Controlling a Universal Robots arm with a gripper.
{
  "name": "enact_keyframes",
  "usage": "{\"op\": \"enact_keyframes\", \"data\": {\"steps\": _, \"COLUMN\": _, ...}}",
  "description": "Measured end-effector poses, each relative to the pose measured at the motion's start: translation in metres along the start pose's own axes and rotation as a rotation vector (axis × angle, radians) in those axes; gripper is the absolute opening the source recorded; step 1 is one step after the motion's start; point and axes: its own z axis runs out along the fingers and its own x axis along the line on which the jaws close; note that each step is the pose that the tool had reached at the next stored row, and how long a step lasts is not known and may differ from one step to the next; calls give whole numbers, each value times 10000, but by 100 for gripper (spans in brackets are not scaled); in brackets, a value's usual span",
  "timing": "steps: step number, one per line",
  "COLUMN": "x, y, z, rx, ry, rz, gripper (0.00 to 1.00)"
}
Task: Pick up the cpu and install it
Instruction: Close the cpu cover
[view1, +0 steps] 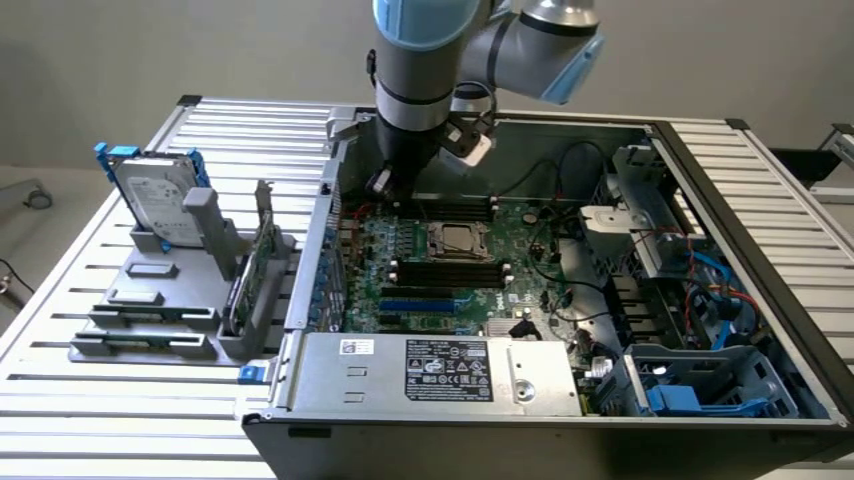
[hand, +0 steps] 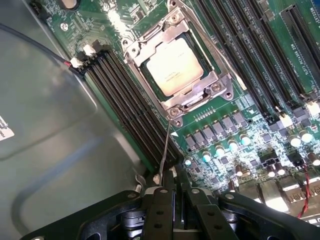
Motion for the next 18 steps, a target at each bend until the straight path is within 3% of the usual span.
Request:
{"op": "enact_keyframes", "data": {"steps": 3, "x": 11, "y": -15, "z": -5, "rx": -159, "ry": 113, "rz": 55, "gripper": 18}}
{"op": "enact_keyframes", "data": {"steps": 6, "x": 28, "y": -27, "z": -13, "rx": -390, "ry": 274, "rz": 71, "gripper": 18}}
{"op": "enact_keyframes", "data": {"steps": 9, "x": 38, "y": -35, "z": -11, "rx": -703, "ry": 489, "rz": 30, "gripper": 18}}
{"op": "enact_keyframes", "data": {"steps": 14, "x": 49, "y": -42, "z": -6, "rx": -1324, "ry": 850, "rz": -45, "gripper": 18}}
{"op": "enact_keyframes", "data": {"steps": 16, "x": 50, "y": -42, "z": -4, "rx": -1529, "ry": 953, "rz": 7, "gripper": 18}}
{"op": "enact_keyframes", "data": {"steps": 18, "x": 50, "y": -42, "z": 2, "rx": -1680, "ry": 1004, "rz": 96, "gripper": 18}}
